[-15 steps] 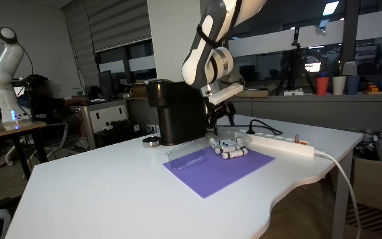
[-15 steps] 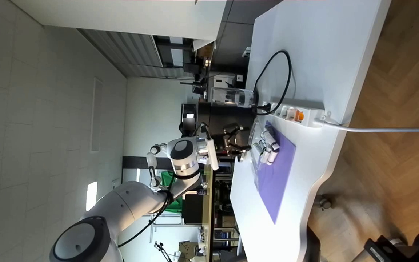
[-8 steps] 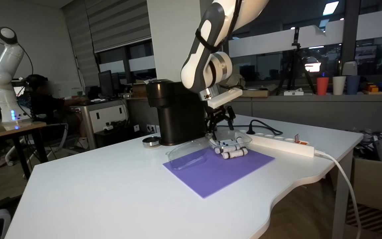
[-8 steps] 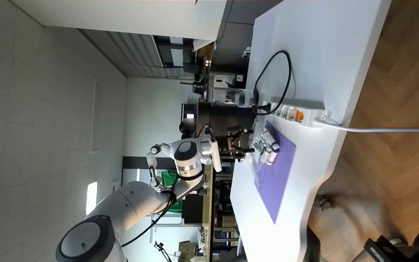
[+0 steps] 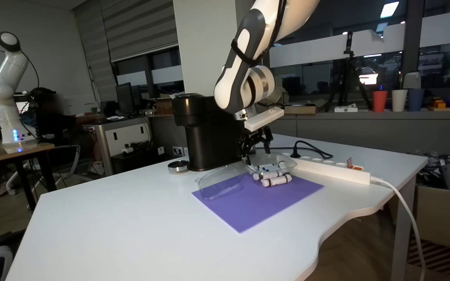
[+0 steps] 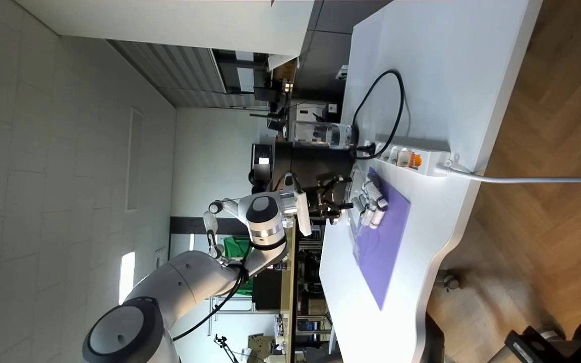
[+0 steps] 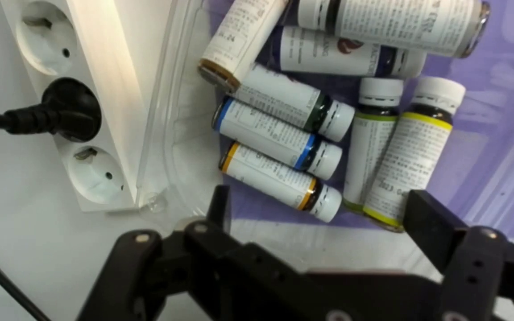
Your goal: Pick up the bottle from the bowl and put it on the table
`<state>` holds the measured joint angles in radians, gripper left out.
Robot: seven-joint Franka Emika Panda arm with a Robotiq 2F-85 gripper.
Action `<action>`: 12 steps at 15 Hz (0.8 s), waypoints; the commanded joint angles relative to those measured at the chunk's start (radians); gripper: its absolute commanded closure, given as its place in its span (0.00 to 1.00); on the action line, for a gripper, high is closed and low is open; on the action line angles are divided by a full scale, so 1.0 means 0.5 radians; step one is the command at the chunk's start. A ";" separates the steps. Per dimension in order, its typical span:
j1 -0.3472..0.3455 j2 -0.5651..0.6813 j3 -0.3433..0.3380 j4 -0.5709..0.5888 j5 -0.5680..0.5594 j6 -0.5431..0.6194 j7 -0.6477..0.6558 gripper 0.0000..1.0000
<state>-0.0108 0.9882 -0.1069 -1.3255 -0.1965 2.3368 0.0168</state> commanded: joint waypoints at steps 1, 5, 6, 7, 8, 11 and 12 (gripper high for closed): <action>-0.038 0.016 0.036 -0.007 0.019 0.140 -0.100 0.00; -0.050 0.018 0.046 -0.026 0.022 0.202 -0.165 0.00; -0.048 0.018 0.042 -0.023 0.023 0.191 -0.165 0.00; -0.057 0.014 0.053 -0.021 0.036 0.170 -0.175 0.00; -0.064 0.010 0.062 -0.025 0.048 0.176 -0.181 0.00; -0.108 0.008 0.127 -0.020 0.131 0.075 -0.235 0.00; -0.127 0.014 0.151 -0.006 0.162 0.022 -0.258 0.00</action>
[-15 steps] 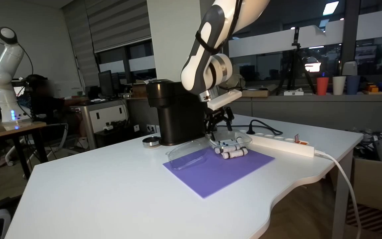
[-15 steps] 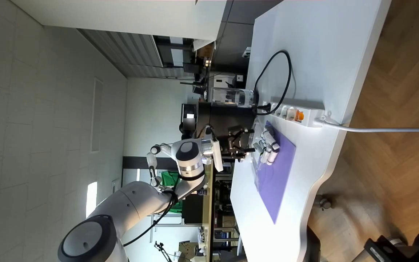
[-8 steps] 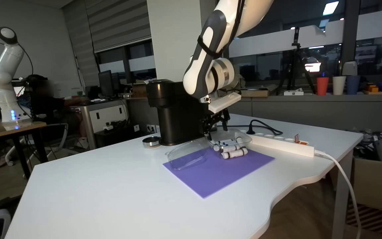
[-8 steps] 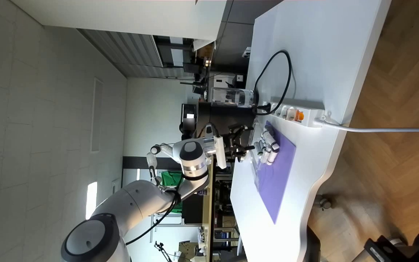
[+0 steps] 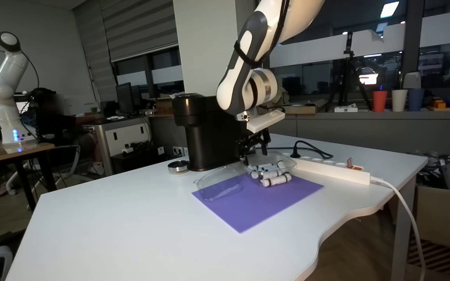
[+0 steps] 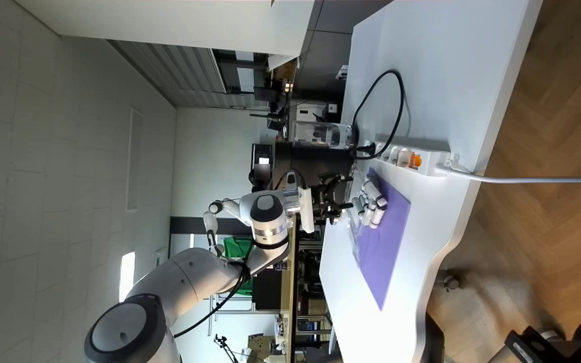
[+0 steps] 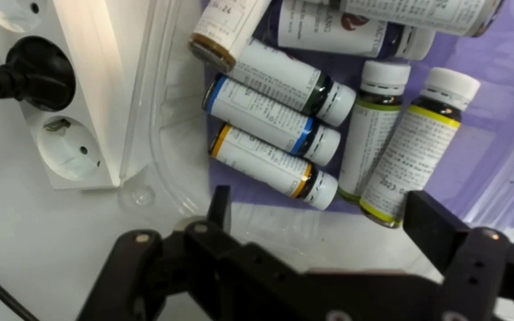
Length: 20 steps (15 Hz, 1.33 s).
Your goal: Pick up the bottle from the bowl and put it on the table
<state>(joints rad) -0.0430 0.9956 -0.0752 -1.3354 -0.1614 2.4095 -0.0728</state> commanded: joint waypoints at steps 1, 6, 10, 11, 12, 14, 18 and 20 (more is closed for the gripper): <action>-0.075 0.011 0.099 0.041 0.126 -0.214 -0.083 0.00; -0.093 0.024 0.106 0.076 0.219 -0.345 -0.048 0.00; -0.082 0.021 0.093 0.048 0.217 -0.260 -0.052 0.27; -0.079 0.021 0.095 0.044 0.214 -0.239 -0.054 0.33; -0.076 0.021 0.099 0.040 0.214 -0.222 -0.058 0.40; -0.071 0.021 0.107 0.032 0.212 -0.199 -0.061 0.55; -0.077 0.025 0.123 0.029 0.219 -0.182 -0.084 0.10; -0.103 0.037 0.147 0.057 0.243 -0.216 -0.117 0.00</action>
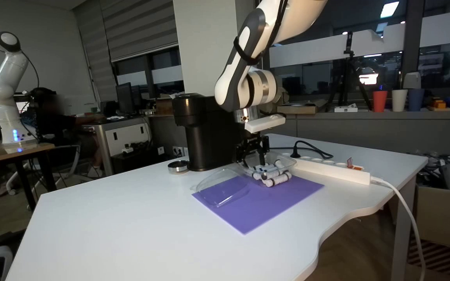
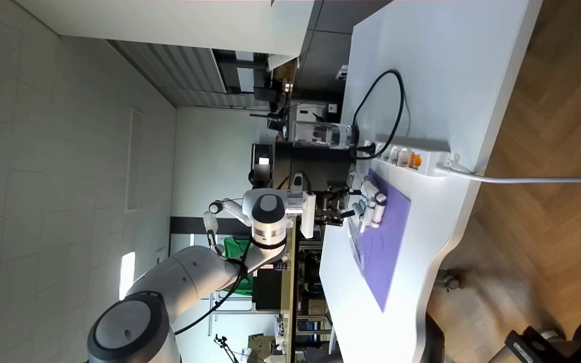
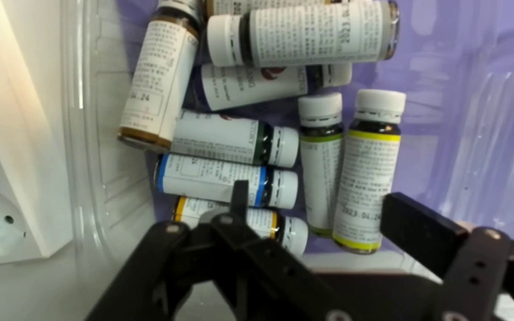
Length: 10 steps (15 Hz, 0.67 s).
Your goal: Pick up the bottle from the bowl and put it on the table
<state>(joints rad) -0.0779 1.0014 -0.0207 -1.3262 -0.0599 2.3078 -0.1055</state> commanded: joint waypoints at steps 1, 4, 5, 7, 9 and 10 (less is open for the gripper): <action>-0.049 0.031 0.053 0.055 0.058 -0.036 -0.069 0.00; -0.091 0.049 0.082 0.098 0.115 -0.080 -0.100 0.00; -0.100 0.052 0.083 0.103 0.126 -0.077 -0.104 0.00; -0.111 0.059 0.085 0.106 0.145 -0.070 -0.110 0.00; -0.109 0.068 0.083 0.105 0.152 -0.060 -0.125 0.00; -0.097 0.081 0.071 0.110 0.139 -0.052 -0.123 0.00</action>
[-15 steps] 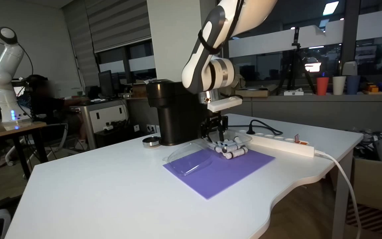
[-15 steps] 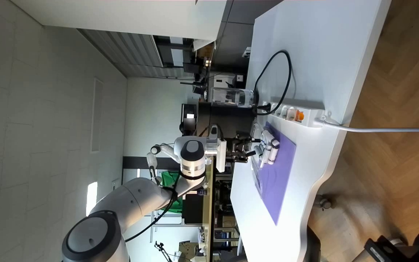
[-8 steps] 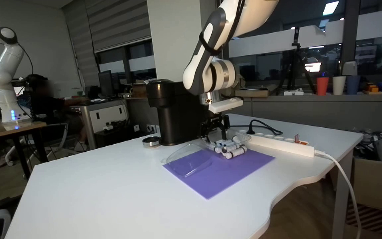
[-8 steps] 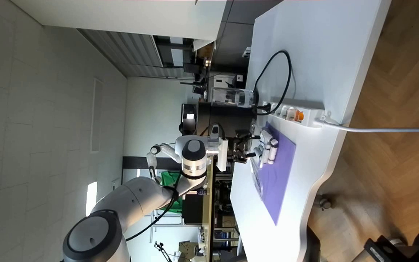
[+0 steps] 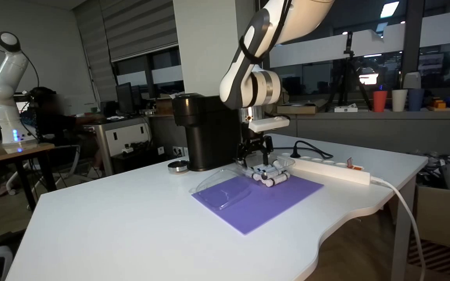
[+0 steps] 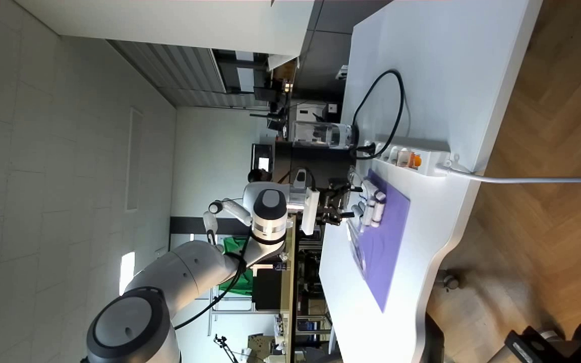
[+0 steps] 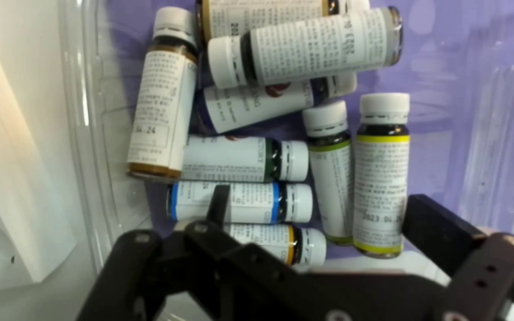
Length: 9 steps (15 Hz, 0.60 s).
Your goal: Pick up the bottle from the bowl and put it on the table
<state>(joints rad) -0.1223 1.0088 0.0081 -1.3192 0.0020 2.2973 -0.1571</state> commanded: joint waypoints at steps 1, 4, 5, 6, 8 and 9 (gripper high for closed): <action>0.001 0.080 0.004 0.104 0.004 -0.025 -0.015 0.00; 0.064 0.127 -0.067 0.117 -0.069 0.032 0.037 0.00; 0.080 0.134 -0.080 0.114 -0.087 0.059 0.040 0.00; 0.088 0.137 -0.086 0.117 -0.103 0.067 0.038 0.00; 0.101 0.138 -0.097 0.123 -0.116 0.074 0.047 0.00; 0.104 0.132 -0.098 0.120 -0.124 0.078 0.046 0.00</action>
<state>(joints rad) -0.0834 1.0437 -0.0230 -1.3005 -0.0384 2.3273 -0.1578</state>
